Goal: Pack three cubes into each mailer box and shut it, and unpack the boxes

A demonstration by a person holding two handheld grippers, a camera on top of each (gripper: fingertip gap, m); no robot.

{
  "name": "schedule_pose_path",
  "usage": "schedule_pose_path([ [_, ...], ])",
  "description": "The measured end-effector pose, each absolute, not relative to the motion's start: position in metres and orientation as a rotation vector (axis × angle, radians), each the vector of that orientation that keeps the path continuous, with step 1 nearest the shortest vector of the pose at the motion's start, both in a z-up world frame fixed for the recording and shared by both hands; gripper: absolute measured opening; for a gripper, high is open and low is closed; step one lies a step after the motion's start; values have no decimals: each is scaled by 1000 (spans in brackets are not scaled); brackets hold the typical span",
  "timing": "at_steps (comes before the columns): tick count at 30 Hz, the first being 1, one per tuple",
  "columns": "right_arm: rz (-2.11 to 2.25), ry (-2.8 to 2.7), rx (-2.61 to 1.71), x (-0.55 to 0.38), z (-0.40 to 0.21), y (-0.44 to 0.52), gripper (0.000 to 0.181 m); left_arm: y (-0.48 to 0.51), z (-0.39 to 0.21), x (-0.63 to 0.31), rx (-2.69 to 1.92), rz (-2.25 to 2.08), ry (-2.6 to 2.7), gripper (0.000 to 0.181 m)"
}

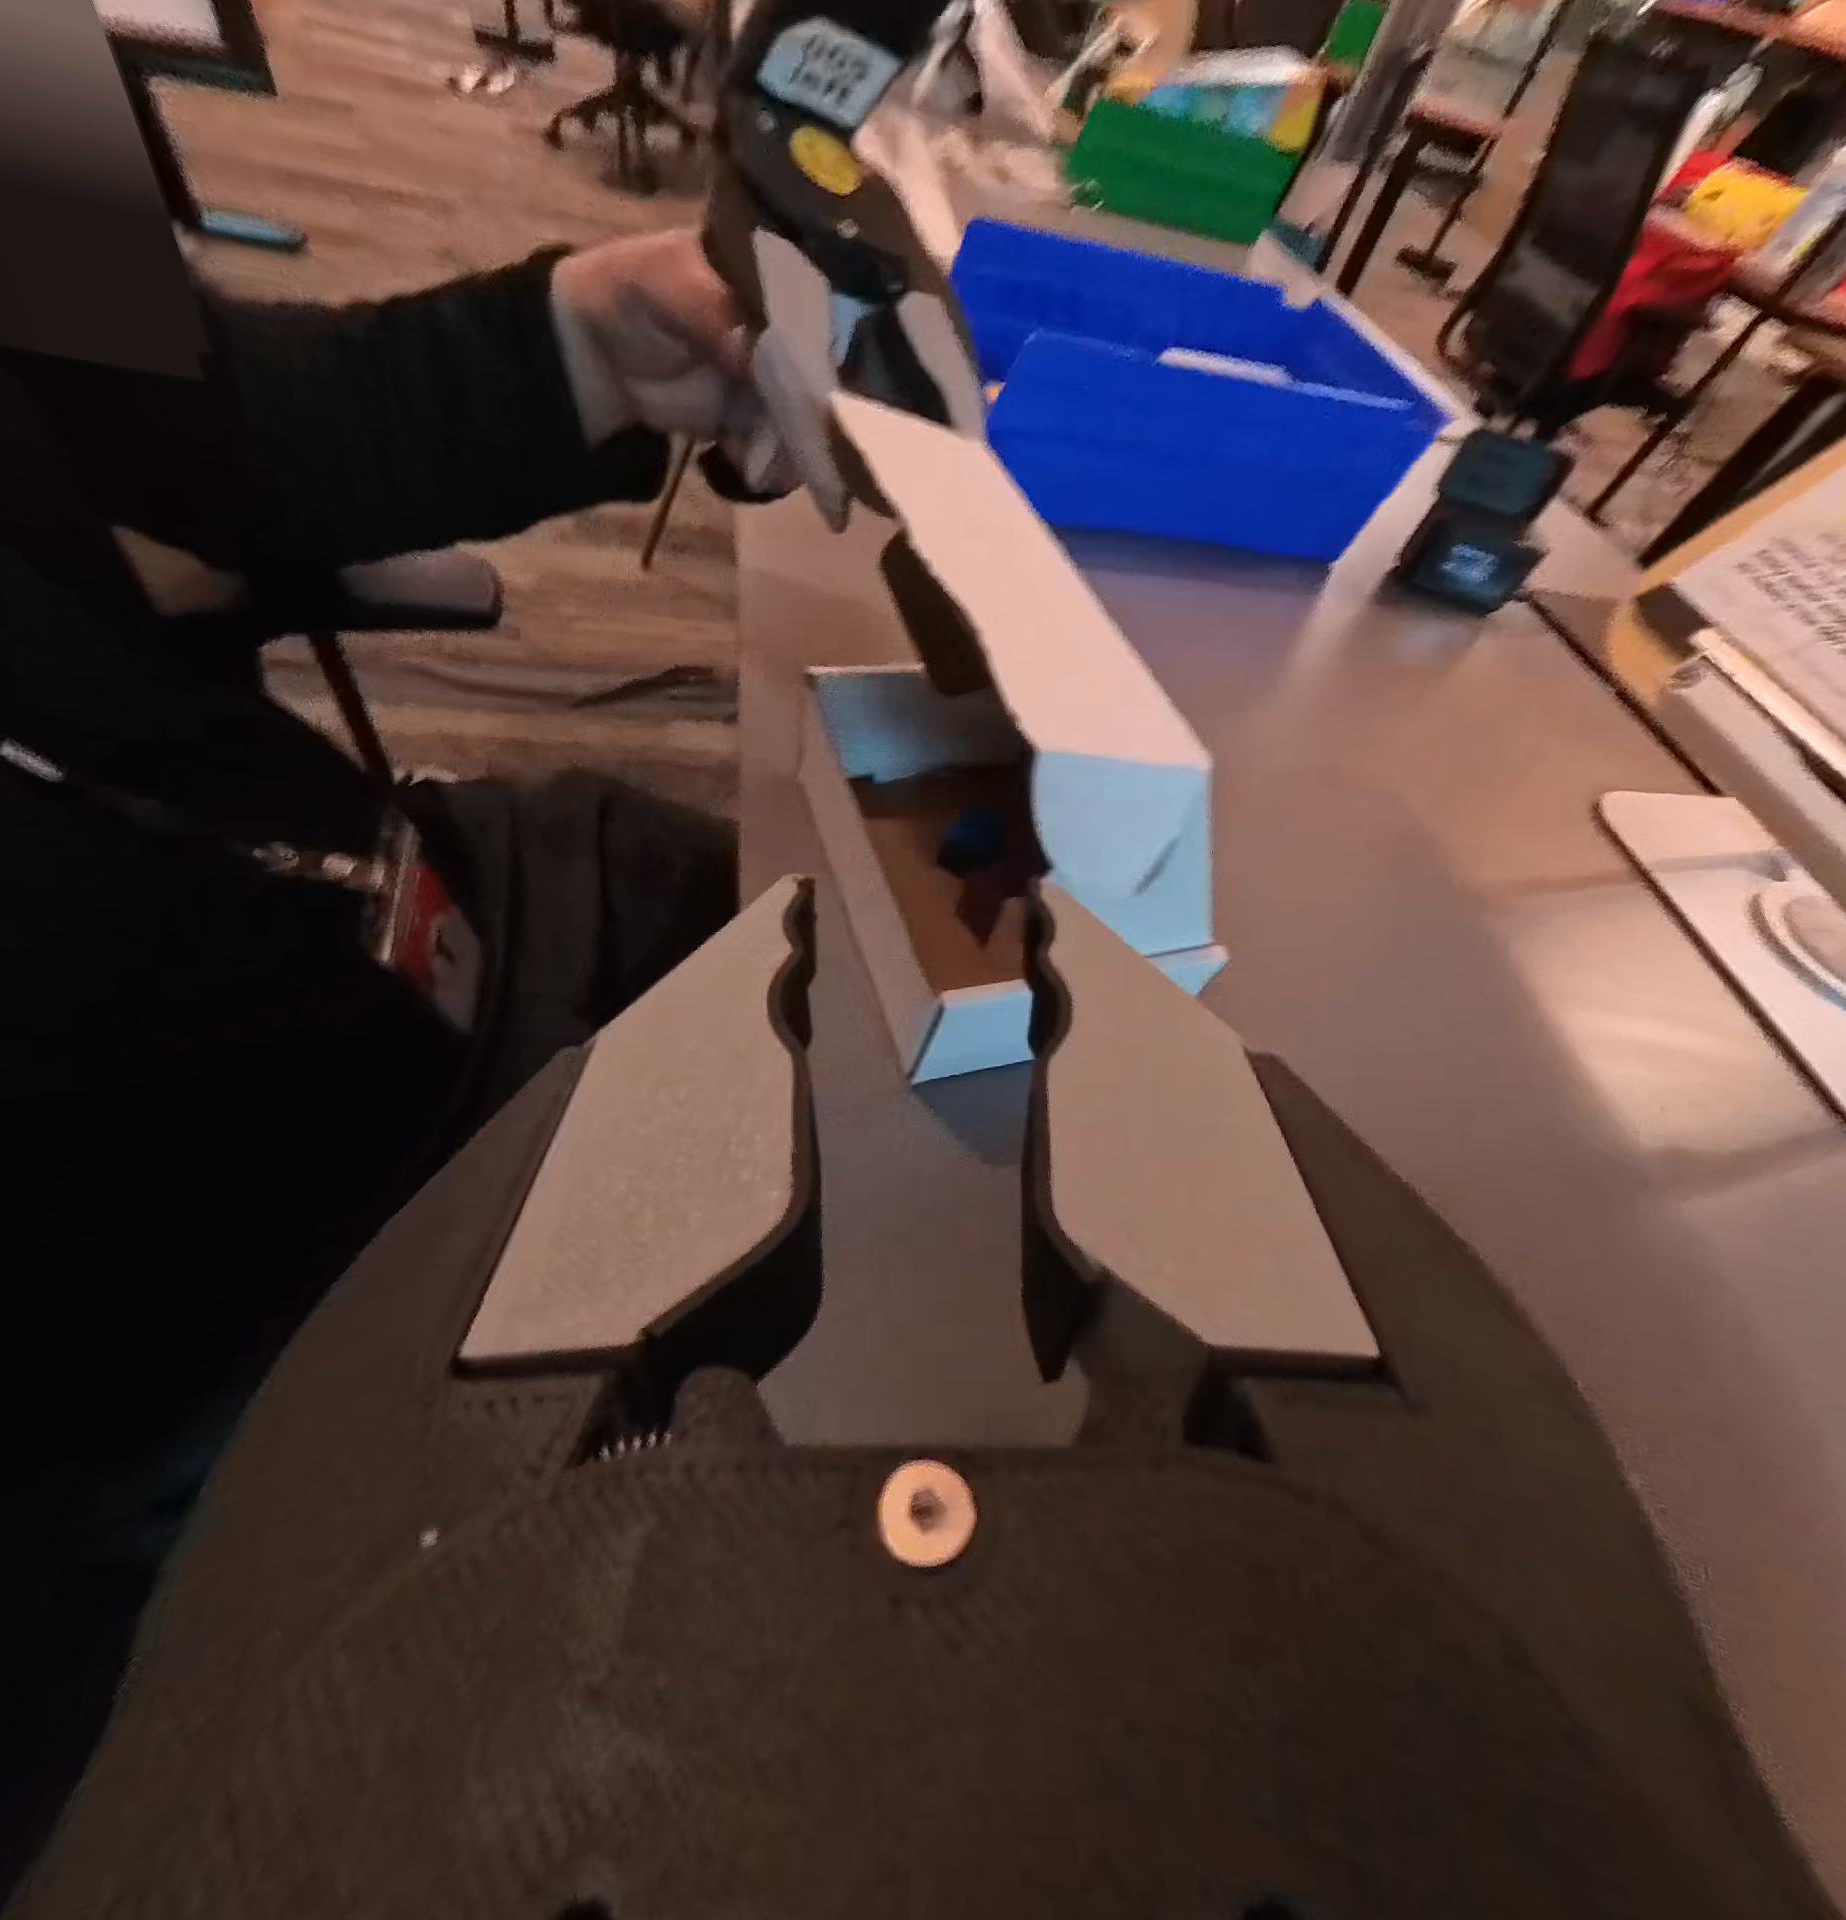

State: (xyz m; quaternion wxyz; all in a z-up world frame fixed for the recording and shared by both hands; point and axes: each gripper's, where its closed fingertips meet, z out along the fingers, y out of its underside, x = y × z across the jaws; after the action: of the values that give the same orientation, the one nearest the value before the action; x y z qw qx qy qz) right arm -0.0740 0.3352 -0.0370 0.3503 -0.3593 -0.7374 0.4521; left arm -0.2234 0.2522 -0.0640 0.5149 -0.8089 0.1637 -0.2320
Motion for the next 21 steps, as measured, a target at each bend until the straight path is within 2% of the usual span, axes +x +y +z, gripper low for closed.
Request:
schedule_pose_path([
  [7,880,-1940,-1031,-97,-65,350,72,259,-88,-212,-2012,-545,445,46],
  [12,945,-1806,-982,-121,-49,351,86,249,-74,-214,-1972,-562,477,66],
  [15,973,-1726,-875,-131,-34,344,83,252,-56,-211,-1880,-611,440,88],
  [18,996,-1650,-790,-136,-29,340,61,257,-51,-206,-1825,-607,470,94],
  [21,998,-1654,-806,-141,-36,342,60,267,-55,-200,-1819,-615,511,94],
])
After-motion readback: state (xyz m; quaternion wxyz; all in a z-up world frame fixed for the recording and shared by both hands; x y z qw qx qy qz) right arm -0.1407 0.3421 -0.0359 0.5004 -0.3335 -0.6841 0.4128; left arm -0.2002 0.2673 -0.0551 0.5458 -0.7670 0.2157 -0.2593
